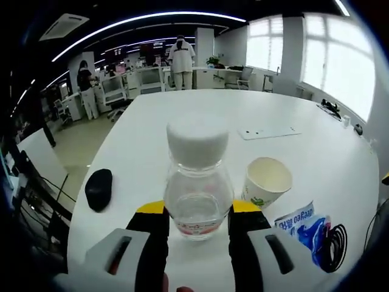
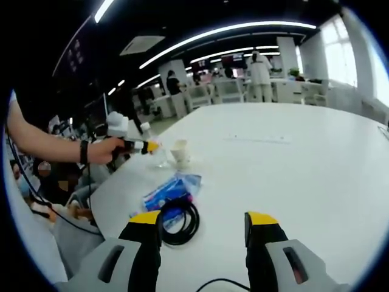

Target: Arrange the tabletop items into an orderly group along one side of the table until the central work area is clear of visible clutter.

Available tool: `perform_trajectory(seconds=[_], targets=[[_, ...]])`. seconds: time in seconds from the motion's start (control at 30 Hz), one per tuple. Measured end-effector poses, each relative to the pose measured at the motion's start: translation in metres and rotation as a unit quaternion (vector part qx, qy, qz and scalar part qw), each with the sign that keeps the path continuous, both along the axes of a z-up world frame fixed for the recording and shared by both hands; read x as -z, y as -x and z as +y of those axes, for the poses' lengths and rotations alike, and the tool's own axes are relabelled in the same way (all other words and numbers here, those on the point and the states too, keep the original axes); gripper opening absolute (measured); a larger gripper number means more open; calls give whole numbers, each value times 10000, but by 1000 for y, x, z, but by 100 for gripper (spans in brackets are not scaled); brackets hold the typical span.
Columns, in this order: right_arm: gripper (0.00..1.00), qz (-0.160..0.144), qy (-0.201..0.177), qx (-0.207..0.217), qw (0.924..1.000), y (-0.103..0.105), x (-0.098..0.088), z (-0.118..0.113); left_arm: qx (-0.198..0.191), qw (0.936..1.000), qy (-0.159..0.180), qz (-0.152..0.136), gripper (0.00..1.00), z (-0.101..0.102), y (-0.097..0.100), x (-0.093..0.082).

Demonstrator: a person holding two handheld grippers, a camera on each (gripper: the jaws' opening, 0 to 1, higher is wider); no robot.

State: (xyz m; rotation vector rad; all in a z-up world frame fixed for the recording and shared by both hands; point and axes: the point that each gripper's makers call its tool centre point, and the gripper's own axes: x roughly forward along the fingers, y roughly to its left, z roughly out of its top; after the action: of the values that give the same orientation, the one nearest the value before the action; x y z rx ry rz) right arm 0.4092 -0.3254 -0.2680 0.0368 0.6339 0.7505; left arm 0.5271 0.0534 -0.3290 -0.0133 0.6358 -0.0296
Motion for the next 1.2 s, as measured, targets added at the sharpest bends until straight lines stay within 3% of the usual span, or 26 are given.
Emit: perform_trajectory(seconds=[0.5, 0.97, 1.2], targets=[[54, 22, 10, -26, 10000, -4, 2, 2, -134, 9999, 85, 14, 35, -21, -12, -5], [55, 61, 10, 4, 10000, -2, 5, 0, -168, 9997, 127, 77, 36, -16, -24, -2], [55, 69, -5, -35, 10000, -2, 5, 3, -219, 9984, 515, 6, 40, -16, -25, -8]])
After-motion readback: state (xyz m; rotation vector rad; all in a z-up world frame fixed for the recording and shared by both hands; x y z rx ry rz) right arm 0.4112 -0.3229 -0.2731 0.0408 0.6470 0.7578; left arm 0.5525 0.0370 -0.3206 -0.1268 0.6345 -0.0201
